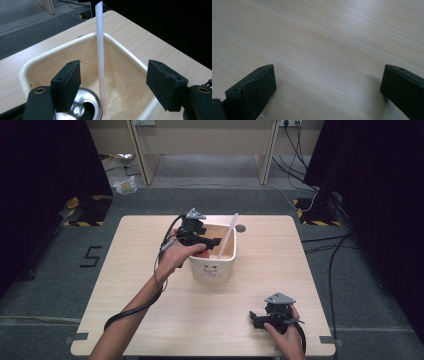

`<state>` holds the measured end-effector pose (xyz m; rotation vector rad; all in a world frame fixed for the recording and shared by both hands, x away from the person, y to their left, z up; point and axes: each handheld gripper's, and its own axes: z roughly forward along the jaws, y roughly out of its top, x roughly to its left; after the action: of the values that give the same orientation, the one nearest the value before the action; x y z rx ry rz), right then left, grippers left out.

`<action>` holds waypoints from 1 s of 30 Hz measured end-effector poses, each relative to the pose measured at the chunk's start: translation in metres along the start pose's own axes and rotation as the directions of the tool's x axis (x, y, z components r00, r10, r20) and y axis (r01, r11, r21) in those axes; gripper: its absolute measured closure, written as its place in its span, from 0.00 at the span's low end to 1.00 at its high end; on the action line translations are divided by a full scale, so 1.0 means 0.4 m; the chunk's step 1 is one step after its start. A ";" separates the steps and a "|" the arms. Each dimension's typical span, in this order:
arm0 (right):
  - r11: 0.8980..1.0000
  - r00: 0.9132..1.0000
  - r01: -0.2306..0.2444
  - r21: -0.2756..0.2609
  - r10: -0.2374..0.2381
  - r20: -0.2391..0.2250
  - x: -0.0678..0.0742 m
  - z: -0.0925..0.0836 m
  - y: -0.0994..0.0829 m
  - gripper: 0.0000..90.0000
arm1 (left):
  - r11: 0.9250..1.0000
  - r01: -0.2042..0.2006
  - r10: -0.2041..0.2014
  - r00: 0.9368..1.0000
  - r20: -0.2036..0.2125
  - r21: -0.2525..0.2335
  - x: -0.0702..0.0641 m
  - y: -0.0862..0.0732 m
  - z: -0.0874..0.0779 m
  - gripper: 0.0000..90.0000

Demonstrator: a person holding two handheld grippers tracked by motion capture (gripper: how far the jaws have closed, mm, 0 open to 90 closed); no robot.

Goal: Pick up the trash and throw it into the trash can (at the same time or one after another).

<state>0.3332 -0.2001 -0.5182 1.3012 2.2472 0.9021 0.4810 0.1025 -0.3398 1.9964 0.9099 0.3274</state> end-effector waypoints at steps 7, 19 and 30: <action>1.000 1.000 -0.005 -0.001 0.005 -0.002 0.001 0.000 0.000 0.00 | 1.000 -0.002 0.002 1.000 -0.003 -0.017 0.011 -0.026 -0.051 0.30; 1.000 1.000 -0.002 0.001 0.002 0.000 0.000 0.000 0.000 0.00 | 0.999 0.002 -0.001 1.000 0.018 -0.050 0.019 -0.078 -0.129 0.29; 1.000 1.000 -0.002 0.001 0.002 0.000 0.000 0.000 0.000 0.00 | 0.999 0.009 -0.008 1.000 0.030 -0.044 0.035 -0.130 -0.160 0.22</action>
<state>0.3331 -0.1999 -0.5183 1.3045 2.2468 0.9024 0.4314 0.1695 -0.3472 1.9517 0.8850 0.3100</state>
